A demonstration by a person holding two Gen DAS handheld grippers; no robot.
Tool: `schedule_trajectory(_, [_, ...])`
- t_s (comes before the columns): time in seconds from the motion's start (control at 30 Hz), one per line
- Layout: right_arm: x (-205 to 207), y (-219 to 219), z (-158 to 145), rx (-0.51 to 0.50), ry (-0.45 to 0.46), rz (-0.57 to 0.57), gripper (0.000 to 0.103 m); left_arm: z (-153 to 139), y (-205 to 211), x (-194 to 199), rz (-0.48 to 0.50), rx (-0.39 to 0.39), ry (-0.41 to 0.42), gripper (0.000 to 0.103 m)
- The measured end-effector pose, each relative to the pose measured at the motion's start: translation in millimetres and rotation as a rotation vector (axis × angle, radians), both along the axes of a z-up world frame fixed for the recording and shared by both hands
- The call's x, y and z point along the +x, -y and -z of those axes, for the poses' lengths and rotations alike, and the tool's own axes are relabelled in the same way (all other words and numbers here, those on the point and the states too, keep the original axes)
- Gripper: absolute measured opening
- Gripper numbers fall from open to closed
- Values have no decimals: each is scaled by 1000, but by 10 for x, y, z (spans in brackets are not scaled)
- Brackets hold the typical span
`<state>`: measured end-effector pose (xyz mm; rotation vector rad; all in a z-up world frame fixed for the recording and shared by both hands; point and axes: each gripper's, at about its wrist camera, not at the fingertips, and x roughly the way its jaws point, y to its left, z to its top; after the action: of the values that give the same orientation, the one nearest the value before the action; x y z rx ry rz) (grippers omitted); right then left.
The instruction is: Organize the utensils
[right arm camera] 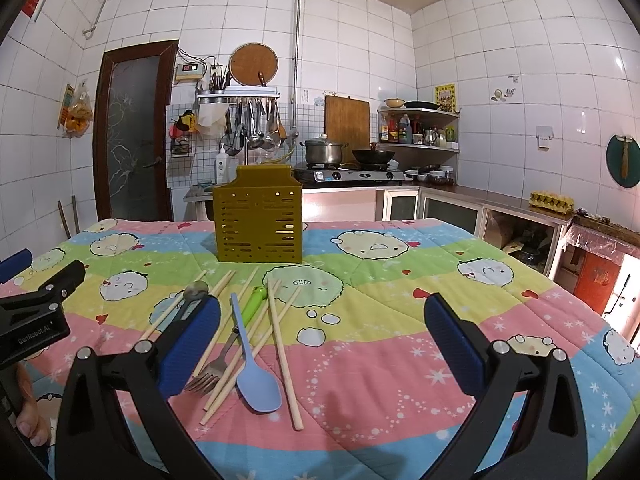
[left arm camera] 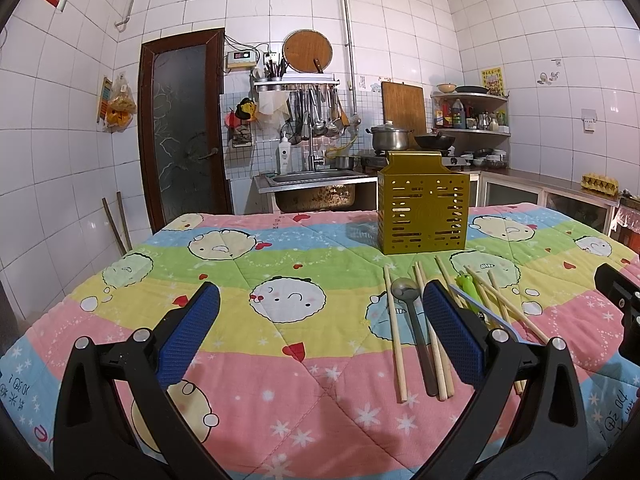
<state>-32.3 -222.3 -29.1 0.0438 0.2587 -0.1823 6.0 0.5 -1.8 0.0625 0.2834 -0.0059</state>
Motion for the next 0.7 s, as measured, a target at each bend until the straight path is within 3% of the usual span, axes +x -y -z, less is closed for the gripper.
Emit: schedule_trajectory(0.7, [21, 1, 2, -5, -14, 4, 99, -23, -11, -25, -3, 7, 3, 98])
